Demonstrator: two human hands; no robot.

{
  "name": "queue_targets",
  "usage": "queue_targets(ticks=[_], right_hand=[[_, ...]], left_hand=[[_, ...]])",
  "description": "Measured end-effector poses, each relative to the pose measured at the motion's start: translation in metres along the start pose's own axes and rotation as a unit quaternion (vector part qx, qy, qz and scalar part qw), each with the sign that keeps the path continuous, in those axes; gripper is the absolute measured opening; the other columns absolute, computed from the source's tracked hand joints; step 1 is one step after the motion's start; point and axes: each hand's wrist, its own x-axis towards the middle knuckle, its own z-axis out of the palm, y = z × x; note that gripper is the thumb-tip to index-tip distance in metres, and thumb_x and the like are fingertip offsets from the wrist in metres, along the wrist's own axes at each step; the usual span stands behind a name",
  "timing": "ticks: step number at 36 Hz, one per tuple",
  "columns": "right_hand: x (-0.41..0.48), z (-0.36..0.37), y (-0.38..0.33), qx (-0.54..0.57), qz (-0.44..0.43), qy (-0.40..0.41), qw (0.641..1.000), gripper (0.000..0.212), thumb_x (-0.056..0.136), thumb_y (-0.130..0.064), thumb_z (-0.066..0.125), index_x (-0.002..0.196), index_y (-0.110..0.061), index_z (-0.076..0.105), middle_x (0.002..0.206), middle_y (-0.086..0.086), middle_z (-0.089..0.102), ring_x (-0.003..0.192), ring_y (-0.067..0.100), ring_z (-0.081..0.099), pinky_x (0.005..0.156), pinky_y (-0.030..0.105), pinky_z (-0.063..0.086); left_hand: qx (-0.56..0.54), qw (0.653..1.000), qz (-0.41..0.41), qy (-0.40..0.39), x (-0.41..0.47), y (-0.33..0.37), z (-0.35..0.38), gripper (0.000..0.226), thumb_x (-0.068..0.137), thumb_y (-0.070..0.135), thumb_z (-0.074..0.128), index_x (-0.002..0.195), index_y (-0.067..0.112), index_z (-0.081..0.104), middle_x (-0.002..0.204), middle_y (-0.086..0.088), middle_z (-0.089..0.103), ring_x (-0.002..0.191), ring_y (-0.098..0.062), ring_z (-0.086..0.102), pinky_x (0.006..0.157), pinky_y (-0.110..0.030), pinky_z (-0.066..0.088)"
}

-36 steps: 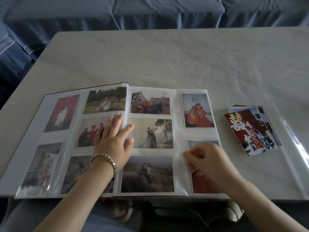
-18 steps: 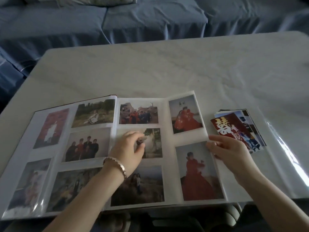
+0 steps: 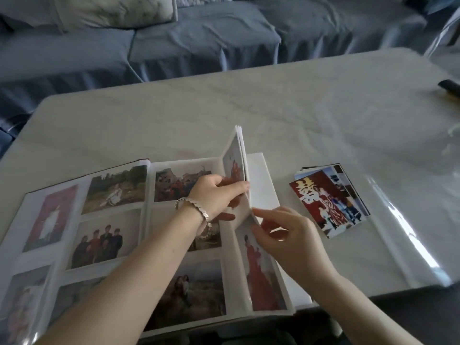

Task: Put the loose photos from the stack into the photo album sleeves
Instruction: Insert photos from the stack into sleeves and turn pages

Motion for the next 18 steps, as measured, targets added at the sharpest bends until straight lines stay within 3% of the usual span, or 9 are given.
queue_targets(ticks=[5, 7, 9, 13, 15, 18], right_hand=[[0.0, -0.001, 0.003, 0.011, 0.009, -0.007, 1.0, 0.037, 0.08, -0.018, 0.069, 0.097, -0.047, 0.054, 0.078, -0.009, 0.064, 0.071, 0.004, 0.062, 0.064, 0.013, 0.052], [-0.001, -0.001, 0.003, 0.025, 0.024, -0.02, 0.999, 0.032, 0.078, -0.029, 0.066, 0.099, -0.049, 0.053, 0.077, -0.009, 0.064, 0.073, 0.004, 0.063, 0.066, 0.015, 0.053], [-0.002, -0.002, 0.004, 0.035, 0.037, -0.022, 0.998, 0.028, 0.073, -0.042, 0.062, 0.098, -0.049, 0.052, 0.08, -0.012, 0.065, 0.077, 0.002, 0.063, 0.065, 0.015, 0.053], [-0.001, -0.011, 0.01, 0.015, 0.065, 0.001, 0.998, 0.036, 0.068, -0.055, 0.055, 0.101, -0.041, 0.057, 0.08, -0.013, 0.065, 0.076, -0.001, 0.063, 0.062, 0.013, 0.051], [0.001, -0.018, 0.017, -0.036, 0.081, 0.003, 0.996, 0.038, 0.078, -0.043, 0.057, 0.114, -0.029, 0.058, 0.091, -0.012, 0.064, 0.079, -0.001, 0.062, 0.064, 0.014, 0.052], [0.003, -0.026, 0.026, -0.14, 0.085, 0.014, 0.986, 0.036, 0.087, -0.025, 0.061, 0.122, -0.022, 0.057, 0.112, -0.011, 0.054, 0.092, 0.001, 0.056, 0.072, 0.01, 0.044]], left_hand=[[-0.043, 0.999, -0.03, -0.016, 0.0, -0.004, -0.007, 0.026, 0.084, 0.013, 0.065, 0.083, -0.013, 0.065, 0.072, -0.013, 0.069, 0.058, -0.012, 0.067, 0.049, -0.028, 0.055], [-0.016, 1.0, -0.018, -0.006, 0.0, -0.007, -0.008, 0.025, 0.087, 0.006, 0.056, 0.08, -0.018, 0.062, 0.073, -0.019, 0.066, 0.06, -0.014, 0.068, 0.054, -0.032, 0.058], [0.009, 1.0, -0.001, 0.009, -0.001, -0.011, -0.008, 0.026, 0.088, 0.001, 0.052, 0.073, -0.019, 0.059, 0.067, -0.016, 0.062, 0.053, -0.01, 0.066, 0.048, -0.025, 0.055], [0.025, 0.998, 0.02, 0.05, -0.003, -0.016, -0.013, 0.026, 0.085, -0.005, 0.053, 0.06, -0.004, 0.062, 0.038, 0.003, 0.056, 0.037, -0.004, 0.057, 0.038, -0.012, 0.043], [0.016, 0.997, 0.019, 0.075, -0.004, -0.02, -0.019, 0.022, 0.084, -0.005, 0.056, 0.063, -0.005, 0.064, 0.038, 0.005, 0.056, 0.036, -0.003, 0.056, 0.037, -0.011, 0.042], [0.036, 0.993, 0.037, 0.105, -0.009, -0.029, -0.038, 0.022, 0.08, 0.006, 0.067, 0.059, 0.011, 0.064, 0.041, 0.014, 0.058, 0.042, 0.002, 0.057, 0.037, -0.007, 0.038]])
